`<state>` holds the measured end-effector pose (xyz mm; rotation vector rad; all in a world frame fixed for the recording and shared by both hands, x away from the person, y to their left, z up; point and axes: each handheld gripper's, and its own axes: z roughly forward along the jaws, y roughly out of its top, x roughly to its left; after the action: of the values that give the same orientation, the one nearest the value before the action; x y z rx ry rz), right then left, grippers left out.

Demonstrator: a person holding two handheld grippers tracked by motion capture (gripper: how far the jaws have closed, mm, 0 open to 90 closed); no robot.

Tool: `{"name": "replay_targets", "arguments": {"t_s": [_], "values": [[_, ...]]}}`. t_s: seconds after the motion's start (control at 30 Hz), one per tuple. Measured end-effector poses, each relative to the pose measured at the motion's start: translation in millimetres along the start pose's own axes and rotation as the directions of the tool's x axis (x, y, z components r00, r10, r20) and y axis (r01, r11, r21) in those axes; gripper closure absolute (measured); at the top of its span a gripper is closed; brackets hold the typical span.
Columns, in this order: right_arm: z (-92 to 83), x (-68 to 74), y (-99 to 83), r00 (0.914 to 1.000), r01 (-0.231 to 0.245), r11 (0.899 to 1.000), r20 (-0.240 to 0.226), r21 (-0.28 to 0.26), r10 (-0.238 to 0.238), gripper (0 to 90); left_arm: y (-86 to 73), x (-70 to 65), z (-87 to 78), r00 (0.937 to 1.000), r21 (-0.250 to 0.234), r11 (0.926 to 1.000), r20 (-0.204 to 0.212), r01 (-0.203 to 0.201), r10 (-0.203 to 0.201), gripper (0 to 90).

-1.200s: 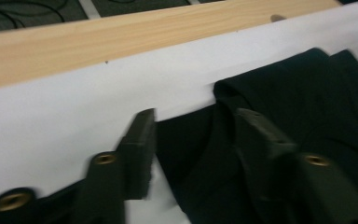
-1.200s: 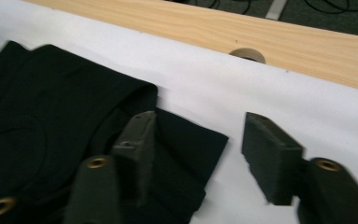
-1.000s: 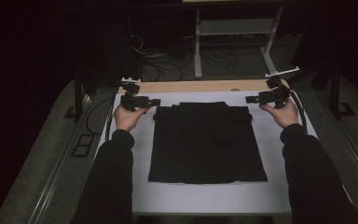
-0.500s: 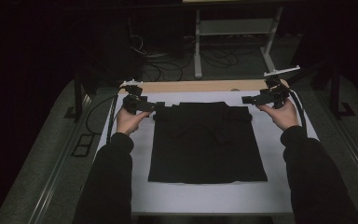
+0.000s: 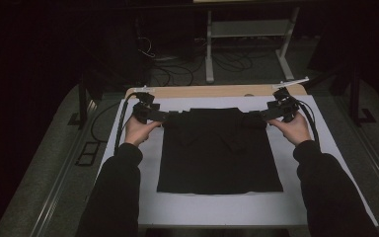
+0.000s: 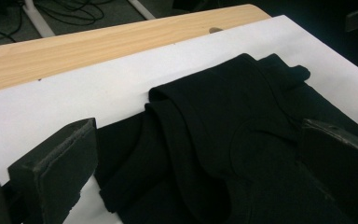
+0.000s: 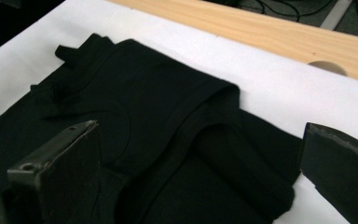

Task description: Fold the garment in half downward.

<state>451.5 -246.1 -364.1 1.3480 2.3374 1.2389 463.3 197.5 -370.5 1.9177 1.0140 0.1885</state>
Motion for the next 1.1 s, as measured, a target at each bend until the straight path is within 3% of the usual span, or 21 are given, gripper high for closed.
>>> {"name": "replay_targets", "arguments": {"t_s": [0.47, 1.1], "values": [[17.0, 17.2, -9.5, 0.9979, 0.027, 0.999, -0.059, 0.031, -0.025, 0.0, -6.1, -8.9, 13.0, 0.9994, 0.022, 0.9997, 0.035, -0.007, 0.007, 0.0], [41.1, 23.3, -25.8, 0.9944, 0.030, 0.996, -0.104, 0.085, -0.021, 2.4, -14.3, -15.6, 29.7, 0.9980, 0.069, 0.9976, 0.064, -0.008, 0.004, 0.0]]}}
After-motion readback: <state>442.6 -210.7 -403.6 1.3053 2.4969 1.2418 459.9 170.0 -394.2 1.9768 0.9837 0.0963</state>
